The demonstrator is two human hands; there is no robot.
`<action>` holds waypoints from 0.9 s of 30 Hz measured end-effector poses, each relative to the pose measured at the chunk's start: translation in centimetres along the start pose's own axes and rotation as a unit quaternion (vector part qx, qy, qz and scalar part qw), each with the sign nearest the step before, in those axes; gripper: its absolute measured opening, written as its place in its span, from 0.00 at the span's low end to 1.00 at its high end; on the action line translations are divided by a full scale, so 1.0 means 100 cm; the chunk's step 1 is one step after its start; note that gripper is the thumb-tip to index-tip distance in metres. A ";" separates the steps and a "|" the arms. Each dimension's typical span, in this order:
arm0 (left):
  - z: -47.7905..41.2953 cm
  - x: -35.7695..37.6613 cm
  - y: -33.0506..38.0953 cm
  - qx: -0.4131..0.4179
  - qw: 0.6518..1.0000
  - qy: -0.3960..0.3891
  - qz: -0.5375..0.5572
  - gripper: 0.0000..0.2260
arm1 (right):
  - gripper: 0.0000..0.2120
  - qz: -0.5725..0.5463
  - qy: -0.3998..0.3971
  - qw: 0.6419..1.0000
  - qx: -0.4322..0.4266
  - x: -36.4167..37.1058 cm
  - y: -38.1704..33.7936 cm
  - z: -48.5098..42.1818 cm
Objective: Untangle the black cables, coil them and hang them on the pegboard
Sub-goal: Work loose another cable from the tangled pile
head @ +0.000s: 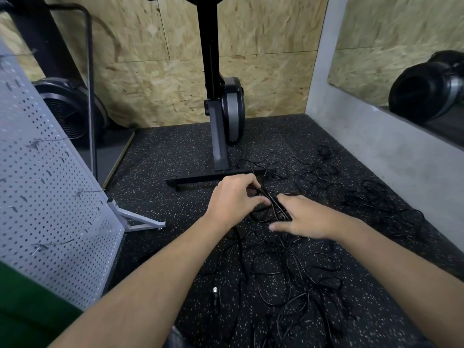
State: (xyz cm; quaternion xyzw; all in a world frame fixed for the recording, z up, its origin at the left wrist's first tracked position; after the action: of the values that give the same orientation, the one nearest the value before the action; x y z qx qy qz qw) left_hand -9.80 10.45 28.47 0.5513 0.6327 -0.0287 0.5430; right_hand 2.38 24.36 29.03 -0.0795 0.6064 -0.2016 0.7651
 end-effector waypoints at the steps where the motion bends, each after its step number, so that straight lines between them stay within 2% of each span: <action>1: 0.000 0.000 0.001 0.000 1.000 0.000 0.001 0.15 | 0.17 -0.001 0.013 1.000 -0.001 0.001 0.003 -0.002; 4: -0.001 0.003 0.001 0.011 1.000 0.003 0.004 0.14 | 0.10 -0.014 0.020 1.000 -0.010 0.001 0.009 -0.004; 7: -0.004 0.004 -0.005 0.023 0.999 -0.028 0.003 0.14 | 0.08 -0.034 0.007 0.999 -0.015 0.000 0.013 -0.002; 11: 0.001 0.006 -0.012 0.016 0.988 -0.152 0.031 0.31 | 0.08 -0.093 0.023 0.995 -0.017 -0.006 0.020 0.003; 14: 0.002 0.009 -0.015 -0.015 0.977 -0.203 0.056 0.36 | 0.08 -0.185 0.028 0.982 -0.026 -0.008 0.021 0.002; 16: 0.002 0.011 -0.014 -0.033 0.974 -0.212 0.078 0.35 | 0.07 -0.233 0.009 0.972 -0.036 -0.007 0.022 0.000; 19: 0.002 0.006 -0.012 -0.020 0.977 -0.206 0.045 0.29 | 0.06 -0.263 -0.024 0.963 -0.052 -0.010 0.023 0.000; 23: -0.002 0.005 -0.012 0.007 0.981 -0.192 0.009 0.22 | 0.07 -0.254 -0.035 0.965 -0.055 -0.013 0.028 0.001; 27: -0.004 0.007 -0.008 0.031 0.981 -0.189 -0.043 0.19 | 0.11 -0.194 -0.058 0.979 -0.029 -0.010 0.026 0.001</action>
State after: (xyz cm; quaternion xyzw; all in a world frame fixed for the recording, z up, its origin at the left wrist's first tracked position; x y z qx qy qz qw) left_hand -10.48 10.84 27.68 0.5247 0.5411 -0.1754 0.6334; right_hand 2.85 27.09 29.06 -0.2295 0.5398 -0.3235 0.7425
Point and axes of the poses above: each hand's wrist, its own z-axis away from the middle knuckle, its own x-axis out of the palm, y = z × x, the point moved 3 cm from there along -z, towards the middle knuckle
